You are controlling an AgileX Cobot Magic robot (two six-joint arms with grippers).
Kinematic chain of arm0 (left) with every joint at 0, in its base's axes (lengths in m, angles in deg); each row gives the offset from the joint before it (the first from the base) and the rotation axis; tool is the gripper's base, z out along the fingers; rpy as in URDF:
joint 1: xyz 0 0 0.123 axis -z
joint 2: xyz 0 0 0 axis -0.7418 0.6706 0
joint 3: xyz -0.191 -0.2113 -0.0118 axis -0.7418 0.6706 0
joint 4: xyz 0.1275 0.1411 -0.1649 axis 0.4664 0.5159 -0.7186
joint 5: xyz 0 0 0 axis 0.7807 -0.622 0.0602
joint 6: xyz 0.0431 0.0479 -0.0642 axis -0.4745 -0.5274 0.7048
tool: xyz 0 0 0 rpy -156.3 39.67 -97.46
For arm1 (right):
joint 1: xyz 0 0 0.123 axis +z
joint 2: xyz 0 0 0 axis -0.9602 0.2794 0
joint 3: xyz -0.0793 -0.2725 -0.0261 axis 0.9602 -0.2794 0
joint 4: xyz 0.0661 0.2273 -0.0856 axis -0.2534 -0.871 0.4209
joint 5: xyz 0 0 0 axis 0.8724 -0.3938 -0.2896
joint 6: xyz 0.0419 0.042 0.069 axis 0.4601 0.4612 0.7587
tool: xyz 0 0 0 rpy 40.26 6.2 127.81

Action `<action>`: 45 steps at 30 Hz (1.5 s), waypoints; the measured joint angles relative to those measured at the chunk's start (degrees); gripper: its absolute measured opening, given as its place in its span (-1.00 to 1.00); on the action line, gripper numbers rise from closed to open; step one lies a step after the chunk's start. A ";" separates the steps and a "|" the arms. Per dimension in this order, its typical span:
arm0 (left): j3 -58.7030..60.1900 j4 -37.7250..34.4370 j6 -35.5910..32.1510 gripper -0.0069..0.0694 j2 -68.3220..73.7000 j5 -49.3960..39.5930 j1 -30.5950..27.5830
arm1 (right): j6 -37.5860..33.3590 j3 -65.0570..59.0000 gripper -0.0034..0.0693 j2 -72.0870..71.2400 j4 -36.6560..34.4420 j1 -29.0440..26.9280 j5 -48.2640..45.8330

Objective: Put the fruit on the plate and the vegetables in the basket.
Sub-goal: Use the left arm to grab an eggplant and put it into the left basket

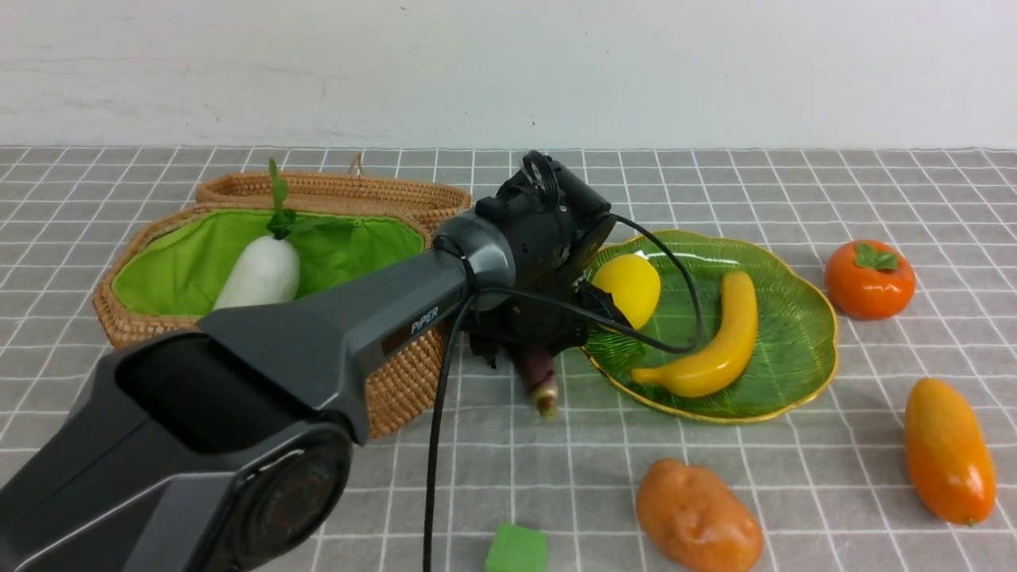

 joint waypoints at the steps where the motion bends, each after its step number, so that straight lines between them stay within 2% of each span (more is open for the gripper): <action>1: -0.10 0.00 0.00 0.31 0.00 -0.12 0.00 | 0.00 0.00 -0.51 0.00 0.00 0.00 0.00; 4: -0.17 0.27 0.00 0.10 0.05 -0.97 0.00 | 0.00 0.00 -0.50 0.00 0.00 0.00 0.00; 10: -2.29 0.89 -0.13 0.11 -1.17 -3.63 0.00 | -0.05 0.00 -0.50 0.00 -0.05 0.00 0.00; 14: -6.22 0.16 -4.10 0.11 -5.10 -6.33 0.11 | -0.05 0.00 -0.50 0.00 -0.05 0.00 0.00; 18: -8.27 1.05 -15.91 0.11 -13.38 -8.95 2.66 | -0.05 0.00 -0.49 0.00 -0.05 0.00 0.00; 19: -8.27 1.05 -15.91 0.11 -13.85 -8.95 3.11 | -0.05 0.00 -0.49 0.00 -0.05 0.00 0.00; 22: -4.92 2.44 -27.92 0.11 -23.83 -8.95 6.70 | -0.05 0.00 -0.49 0.00 -0.21 0.00 0.00; 25: -0.40 2.03 -32.06 0.11 -29.21 -8.95 7.18 | -0.05 0.00 -0.49 0.00 -0.11 0.00 0.59; 29: 15.32 2.16 -40.37 0.11 -42.10 -8.95 1.95 | -0.05 0.00 -0.48 0.00 0.60 0.00 4.84; 31: 20.24 2.23 -42.38 0.11 -44.88 -8.86 -0.50 | -0.05 0.00 -0.48 0.00 0.73 0.00 5.92; 33: 29.44 2.50 -48.93 0.11 -49.16 -6.38 -5.28 | -0.05 0.00 -0.48 0.00 0.86 0.00 7.95; 34: 33.96 2.64 -52.49 0.11 -50.31 -2.97 -7.77 | -0.05 0.00 -0.47 0.00 0.86 0.00 8.41; 35: 35.32 2.64 -53.26 0.11 -50.67 -2.33 -8.54 | -0.05 0.00 -0.47 0.00 0.86 0.00 8.52; 37: 41.65 2.64 -64.18 0.11 -51.61 6.49 -12.33 | 0.06 0.00 -0.46 0.00 0.86 0.00 8.67; 39: 45.00 2.64 -70.38 0.11 -51.21 13.21 -14.25 | 0.98 0.00 -0.46 0.00 0.86 0.00 8.74; 45: 45.91 4.46 -75.05 0.11 -47.16 19.11 -15.28 | 3.10 0.00 -0.46 0.00 0.86 0.00 8.79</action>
